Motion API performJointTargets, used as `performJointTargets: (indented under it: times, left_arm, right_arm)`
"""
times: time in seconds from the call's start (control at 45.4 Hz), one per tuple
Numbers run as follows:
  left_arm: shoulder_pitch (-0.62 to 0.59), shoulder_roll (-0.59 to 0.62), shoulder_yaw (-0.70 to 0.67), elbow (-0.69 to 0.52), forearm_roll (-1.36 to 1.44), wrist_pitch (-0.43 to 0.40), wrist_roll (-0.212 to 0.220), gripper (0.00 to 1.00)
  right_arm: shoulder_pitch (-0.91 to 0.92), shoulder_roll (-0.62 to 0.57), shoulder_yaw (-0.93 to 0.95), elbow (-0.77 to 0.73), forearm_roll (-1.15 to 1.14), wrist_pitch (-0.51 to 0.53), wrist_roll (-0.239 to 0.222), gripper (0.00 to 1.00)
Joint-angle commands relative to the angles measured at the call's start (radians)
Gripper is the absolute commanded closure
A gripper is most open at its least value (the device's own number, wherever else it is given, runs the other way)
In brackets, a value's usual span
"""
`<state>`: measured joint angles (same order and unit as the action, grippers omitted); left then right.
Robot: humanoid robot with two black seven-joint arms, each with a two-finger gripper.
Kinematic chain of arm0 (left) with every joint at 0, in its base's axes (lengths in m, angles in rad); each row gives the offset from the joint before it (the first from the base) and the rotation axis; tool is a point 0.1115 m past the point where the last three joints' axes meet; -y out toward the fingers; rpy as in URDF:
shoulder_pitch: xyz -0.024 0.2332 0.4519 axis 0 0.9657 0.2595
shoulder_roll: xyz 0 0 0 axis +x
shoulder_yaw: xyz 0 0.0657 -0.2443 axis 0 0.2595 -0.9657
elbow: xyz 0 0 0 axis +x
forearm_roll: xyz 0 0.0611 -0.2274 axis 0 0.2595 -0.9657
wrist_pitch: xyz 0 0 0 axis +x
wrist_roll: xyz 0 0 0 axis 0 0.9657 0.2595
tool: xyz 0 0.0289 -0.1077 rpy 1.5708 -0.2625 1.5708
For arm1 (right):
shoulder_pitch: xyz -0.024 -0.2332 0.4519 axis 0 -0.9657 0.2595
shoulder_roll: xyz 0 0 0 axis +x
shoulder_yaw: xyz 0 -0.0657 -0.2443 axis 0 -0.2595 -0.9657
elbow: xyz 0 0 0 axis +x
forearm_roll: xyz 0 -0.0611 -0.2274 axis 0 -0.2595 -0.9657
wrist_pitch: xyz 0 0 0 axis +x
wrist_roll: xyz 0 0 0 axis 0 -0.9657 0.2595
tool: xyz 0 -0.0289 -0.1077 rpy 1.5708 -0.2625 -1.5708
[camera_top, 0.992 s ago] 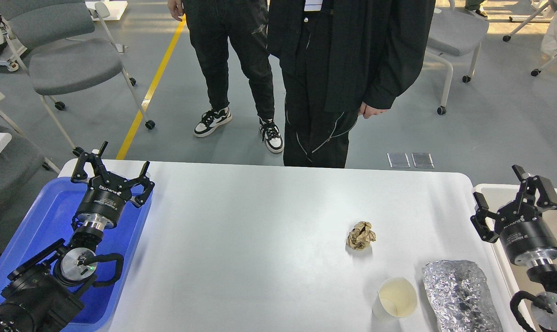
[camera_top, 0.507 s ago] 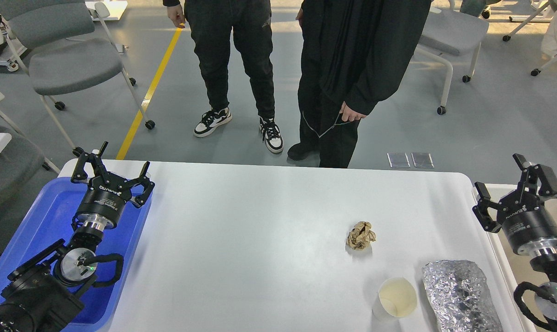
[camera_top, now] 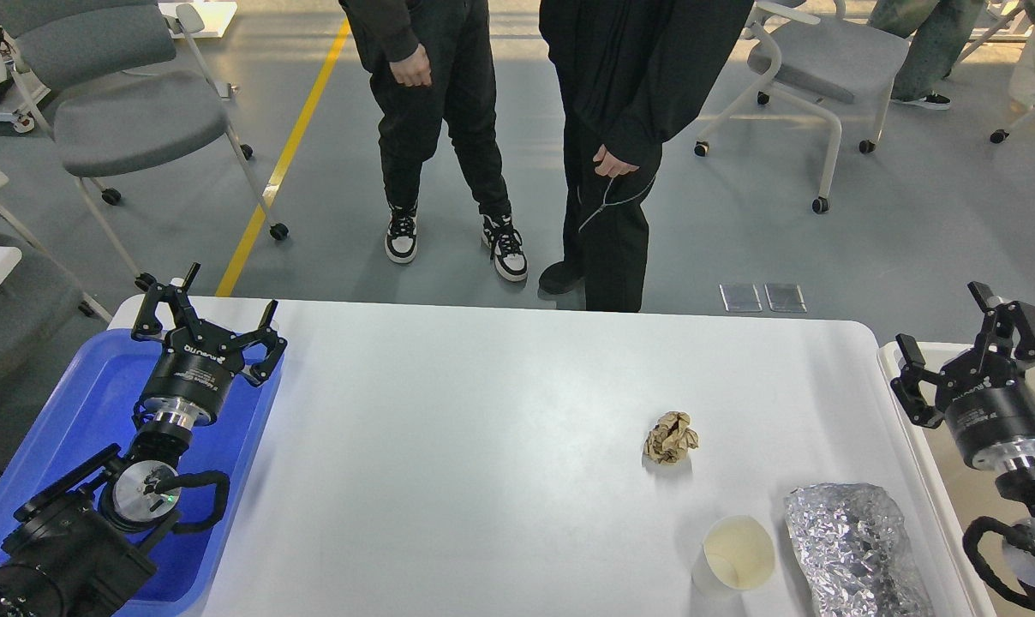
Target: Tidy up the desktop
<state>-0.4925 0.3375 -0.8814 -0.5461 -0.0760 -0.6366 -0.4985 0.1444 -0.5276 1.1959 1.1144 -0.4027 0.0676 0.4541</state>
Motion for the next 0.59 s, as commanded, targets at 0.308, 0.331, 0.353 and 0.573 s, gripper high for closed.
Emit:
performJointTargets:
  times: [0.308,0.331,0.353,0.573]
  left_arm:
    - [-0.001,0.0,0.001,-0.002,0.001,-0.005,0.0,0.0]
    - [-0.001,0.0,0.001,-0.002,0.001,-0.005,0.0,0.0]
    - [-0.001,0.0,0.001,-0.002,0.001,-0.005,0.0,0.0]
    - [-0.001,0.0,0.001,-0.002,0.001,-0.005,0.0,0.0]
  right_arm:
    - [0.038,-0.031,-0.033,0.064,-0.007,-0.008,-0.116,0.0]
    - [0.038,-0.046,-0.036,0.083,-0.011,-0.006,-0.152,0.0]
    - [0.038,-0.058,-0.038,0.105,-0.016,-0.005,-0.188,0.0]
    - [0.063,-0.133,-0.064,0.212,-0.162,0.006,-0.308,0.0]
